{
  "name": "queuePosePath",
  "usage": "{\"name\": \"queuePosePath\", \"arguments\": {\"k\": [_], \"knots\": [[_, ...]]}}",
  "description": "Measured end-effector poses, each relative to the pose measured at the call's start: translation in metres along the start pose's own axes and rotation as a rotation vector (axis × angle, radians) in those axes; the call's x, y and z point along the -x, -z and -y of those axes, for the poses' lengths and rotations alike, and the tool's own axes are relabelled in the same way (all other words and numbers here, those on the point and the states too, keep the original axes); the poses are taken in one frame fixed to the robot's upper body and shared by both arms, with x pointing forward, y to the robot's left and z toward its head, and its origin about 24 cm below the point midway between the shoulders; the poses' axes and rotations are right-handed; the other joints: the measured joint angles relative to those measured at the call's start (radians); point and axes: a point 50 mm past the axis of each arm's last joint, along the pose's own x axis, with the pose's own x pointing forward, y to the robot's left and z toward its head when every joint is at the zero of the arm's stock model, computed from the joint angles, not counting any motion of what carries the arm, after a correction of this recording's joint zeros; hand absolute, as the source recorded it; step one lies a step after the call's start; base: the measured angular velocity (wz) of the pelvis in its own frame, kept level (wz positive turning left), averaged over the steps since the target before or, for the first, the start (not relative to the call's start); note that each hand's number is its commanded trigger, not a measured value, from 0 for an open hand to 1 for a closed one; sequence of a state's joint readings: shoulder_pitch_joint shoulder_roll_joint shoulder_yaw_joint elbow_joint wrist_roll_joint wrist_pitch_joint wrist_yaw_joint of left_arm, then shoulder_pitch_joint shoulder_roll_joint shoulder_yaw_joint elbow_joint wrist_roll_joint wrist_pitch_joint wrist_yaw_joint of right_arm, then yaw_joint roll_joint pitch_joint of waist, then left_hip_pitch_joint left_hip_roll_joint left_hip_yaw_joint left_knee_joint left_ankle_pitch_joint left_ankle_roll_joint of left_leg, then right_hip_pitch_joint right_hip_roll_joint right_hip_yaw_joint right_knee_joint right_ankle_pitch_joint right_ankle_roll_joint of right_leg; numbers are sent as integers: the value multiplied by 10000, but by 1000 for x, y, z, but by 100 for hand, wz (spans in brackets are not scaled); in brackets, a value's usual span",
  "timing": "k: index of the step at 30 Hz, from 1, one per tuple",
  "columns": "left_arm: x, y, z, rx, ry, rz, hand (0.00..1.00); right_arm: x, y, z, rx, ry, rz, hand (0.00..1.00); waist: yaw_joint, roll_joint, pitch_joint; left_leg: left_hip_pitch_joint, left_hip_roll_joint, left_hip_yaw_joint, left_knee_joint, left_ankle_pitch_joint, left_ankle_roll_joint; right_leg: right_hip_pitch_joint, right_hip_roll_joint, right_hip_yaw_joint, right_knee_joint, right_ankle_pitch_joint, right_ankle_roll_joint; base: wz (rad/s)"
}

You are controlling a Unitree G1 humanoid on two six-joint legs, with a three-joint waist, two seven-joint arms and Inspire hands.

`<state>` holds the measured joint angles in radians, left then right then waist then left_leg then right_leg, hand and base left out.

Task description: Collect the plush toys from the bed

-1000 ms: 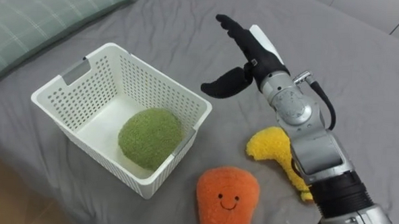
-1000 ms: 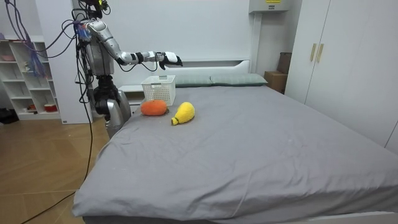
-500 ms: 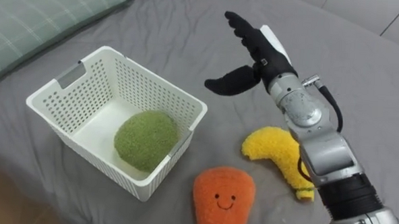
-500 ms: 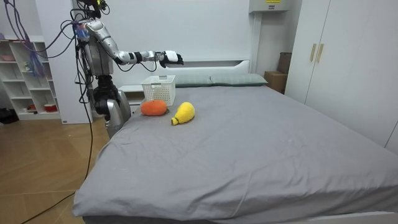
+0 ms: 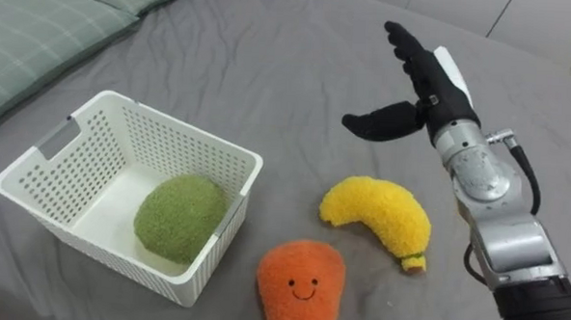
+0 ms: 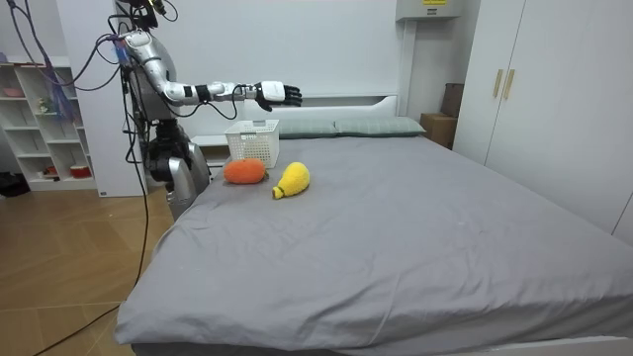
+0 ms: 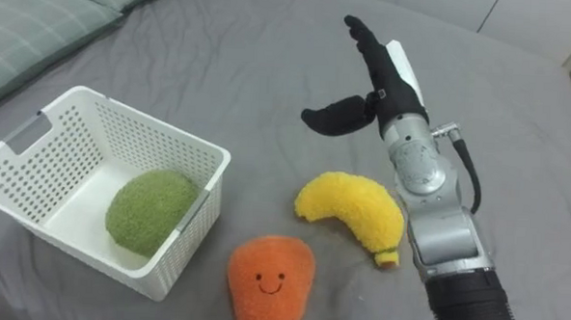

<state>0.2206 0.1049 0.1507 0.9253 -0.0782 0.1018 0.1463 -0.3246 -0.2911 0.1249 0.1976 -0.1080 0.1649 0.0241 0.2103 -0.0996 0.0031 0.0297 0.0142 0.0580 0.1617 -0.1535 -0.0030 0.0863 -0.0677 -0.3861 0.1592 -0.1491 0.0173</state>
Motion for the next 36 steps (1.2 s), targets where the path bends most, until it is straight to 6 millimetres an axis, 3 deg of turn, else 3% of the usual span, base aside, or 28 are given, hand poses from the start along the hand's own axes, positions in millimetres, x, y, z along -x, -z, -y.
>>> {"name": "queuePosePath", "arguments": {"k": [4, 10, 19, 36], "knots": [[0, 1, -1, -32, 11, -29, 0, 1, 28, -3, -54, -178, -1173, 0, -140, 7, 35, 55, 28, 144, -5, -15, 14, 0, 20, 155, 1, 6, 5, -7], [0, 0, -1, -31, 113, -5, 0, 8, 47, -9, 321, -673, -1916, 0, -286, 21, 52, 56, 51, 213, -99, -36, 10, -19, 34, 161, -9, 8, 3, -2], [-2, -6, 3, -9, 129, 48, 0, 15, 80, -26, 50, -1256, -3397, 0, -120, 21, 52, 135, 49, 243, -117, -34, 11, 6, 34, 163, -32, 10, 7, -1], [-2, -4, 4, -107, 154, -44, 0, 27, 108, -45, -80, -1806, -4730, 0, -86, 39, 56, 49, 20, 100, -60, -34, 13, 23, 11, 3, -57, 10, 12, 2]]}}
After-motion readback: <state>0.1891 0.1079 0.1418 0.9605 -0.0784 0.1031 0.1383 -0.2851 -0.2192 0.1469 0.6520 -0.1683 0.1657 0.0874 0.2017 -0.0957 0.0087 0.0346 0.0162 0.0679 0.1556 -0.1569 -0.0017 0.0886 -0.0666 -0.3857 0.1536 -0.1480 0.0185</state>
